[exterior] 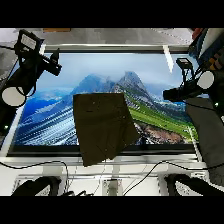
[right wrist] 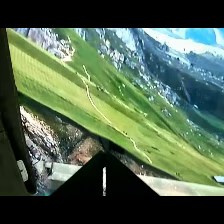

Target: Fold the clothes and pants, and hang the long-sleeved shirts on hangers.

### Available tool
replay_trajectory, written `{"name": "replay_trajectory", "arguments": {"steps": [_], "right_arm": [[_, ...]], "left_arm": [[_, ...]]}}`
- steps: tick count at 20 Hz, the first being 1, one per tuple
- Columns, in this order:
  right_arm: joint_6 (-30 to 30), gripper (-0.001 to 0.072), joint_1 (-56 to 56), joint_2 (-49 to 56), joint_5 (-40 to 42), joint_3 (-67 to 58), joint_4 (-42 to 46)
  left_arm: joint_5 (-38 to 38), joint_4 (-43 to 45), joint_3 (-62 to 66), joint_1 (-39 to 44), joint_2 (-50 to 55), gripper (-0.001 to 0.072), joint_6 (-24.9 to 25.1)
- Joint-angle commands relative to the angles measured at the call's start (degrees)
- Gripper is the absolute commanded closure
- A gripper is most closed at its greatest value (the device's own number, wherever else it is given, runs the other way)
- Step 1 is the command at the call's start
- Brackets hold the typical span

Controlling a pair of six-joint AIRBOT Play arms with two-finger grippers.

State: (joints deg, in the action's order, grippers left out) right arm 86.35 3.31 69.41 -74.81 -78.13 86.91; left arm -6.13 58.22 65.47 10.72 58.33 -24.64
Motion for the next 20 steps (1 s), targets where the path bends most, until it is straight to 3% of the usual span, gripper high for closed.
{"name": "replay_trajectory", "arguments": {"steps": [1, 3, 5, 6, 8, 10, 11, 12, 13, 15, 16, 17, 20], "right_arm": [[-7.5, 0.0682, -0.3, 0.1, 0.9, 0.0, 2.3], [-16.6, 0.0683, -2.6, 0.0, -1.3, 2.3, 1.9], [-19.2, 0.0684, -6.9, 0.0, -0.6, 9.1, -6.4], [-22.6, 0.0684, -8.9, 0.0, -1.4, 14.0, -12.2], [-29.4, 0.0683, -10.7, 0.0, -5.4, 23.6, -20.6], [-31.2, 0.0672, -10.3, 0.0, -4.8, 31.2, -27.3], [-31.1, 0.0549, -9.9, 0.1, -2.4, 34.0, -30.3], [-30.7, 0.0304, -9.6, 0.1, 0.8, 36.3, -33.0], [-29.7, 0.0241, -9.2, 0.3, 3.5, 37.8, -34.7], [-26.5, 0.0241, -8.2, 2.2, 7.6, 38.4, -35.6], [-25.7, 0.0242, -7.8, 3.6, 9.3, 38.4, -37.0], [-25.7, 0.0242, -7.8, 5.4, 10.2, 38.4, -39.6], [-26.1, 0.0240, -7.8, 11.3, 10.3, 38.2, -42.8]], "left_arm": [[0.0, 0.0, 0.0, 0.0, 0.0, 0.0217, 0.0], [0.0, 0.0, 0.0, 0.0, 0.0, 0.0218, 0.0], [-0.9, -1.3, 0.0, 0.2, 0.1, 0.0218, -0.9], [-4.9, -4.2, 0.0, 0.3, -0.3, 0.0217, -4.3], [-11.8, -5.6, 0.0, 0.6, -1.2, 0.0217, -5.5], [-20.5, -6.6, 0.0, 0.8, -1.8, 0.0217, -11.5], [-25.8, -5.9, 0.0, 0.3, -1.9, 0.0219, -14.8], [-31.8, -4.4, -0.1, -0.5, -1.9, 0.0221, -19.4], [-37.4, -1.4, -0.2, -1.5, -1.9, 0.0243, -25.1], [-50.3, 8.2, -0.2, -4.4, -1.9, 0.0473, -36.1], [-56.3, 12.5, -0.8, -6.4, -2.0, 0.0564, -38.1], [-60.0, 13.9, -2.3, -8.7, -2.4, 0.0597, -37.9], [-62.0, 11.5, -10.9, -17.4, -6.7, 0.0593, -37.9]]}}
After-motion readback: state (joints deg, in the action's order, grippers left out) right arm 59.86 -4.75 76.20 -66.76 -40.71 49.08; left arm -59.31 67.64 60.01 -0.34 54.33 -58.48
